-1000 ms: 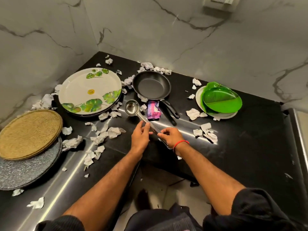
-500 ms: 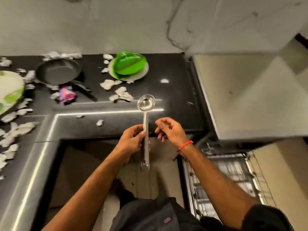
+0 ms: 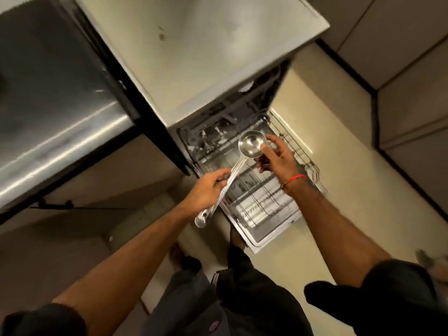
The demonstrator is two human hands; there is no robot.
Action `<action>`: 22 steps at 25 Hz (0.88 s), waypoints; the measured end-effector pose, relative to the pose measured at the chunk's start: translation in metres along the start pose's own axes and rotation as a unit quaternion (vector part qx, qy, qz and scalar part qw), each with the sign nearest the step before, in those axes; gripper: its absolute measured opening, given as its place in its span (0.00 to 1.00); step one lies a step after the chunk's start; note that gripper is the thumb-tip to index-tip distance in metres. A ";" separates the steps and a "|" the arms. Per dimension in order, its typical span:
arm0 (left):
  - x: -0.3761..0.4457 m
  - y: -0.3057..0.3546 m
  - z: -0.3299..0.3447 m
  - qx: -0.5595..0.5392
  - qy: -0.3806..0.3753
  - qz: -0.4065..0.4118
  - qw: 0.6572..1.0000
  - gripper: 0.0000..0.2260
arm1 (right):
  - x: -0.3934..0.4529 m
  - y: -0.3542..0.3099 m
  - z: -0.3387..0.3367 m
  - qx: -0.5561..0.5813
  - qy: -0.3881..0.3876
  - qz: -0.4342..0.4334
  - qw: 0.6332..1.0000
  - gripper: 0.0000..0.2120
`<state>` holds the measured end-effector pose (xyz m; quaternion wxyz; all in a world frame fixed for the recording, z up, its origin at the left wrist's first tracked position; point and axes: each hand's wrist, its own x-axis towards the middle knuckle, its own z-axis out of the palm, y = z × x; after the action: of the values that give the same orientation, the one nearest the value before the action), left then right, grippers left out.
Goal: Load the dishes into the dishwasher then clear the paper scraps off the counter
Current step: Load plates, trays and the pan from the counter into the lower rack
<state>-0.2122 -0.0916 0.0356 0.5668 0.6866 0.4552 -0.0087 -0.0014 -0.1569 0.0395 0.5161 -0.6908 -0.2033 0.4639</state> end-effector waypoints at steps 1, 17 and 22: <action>0.017 -0.004 0.016 0.020 -0.017 -0.005 1.000 0.17 | 0.009 0.019 -0.016 -0.021 0.029 0.018 0.999 0.09; 0.351 -0.274 0.238 0.274 0.008 0.005 0.962 0.23 | 0.299 0.381 -0.107 -0.349 0.142 0.129 0.917 0.10; 0.391 -0.328 0.252 0.354 0.035 -0.006 0.935 0.23 | 0.338 0.424 -0.087 -0.601 0.050 0.090 0.792 0.19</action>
<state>-0.0648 -0.0678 -0.5136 0.2709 0.8398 0.4462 -0.1491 0.1534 -0.1082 -0.4850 -0.0380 -0.8991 -0.3522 0.2573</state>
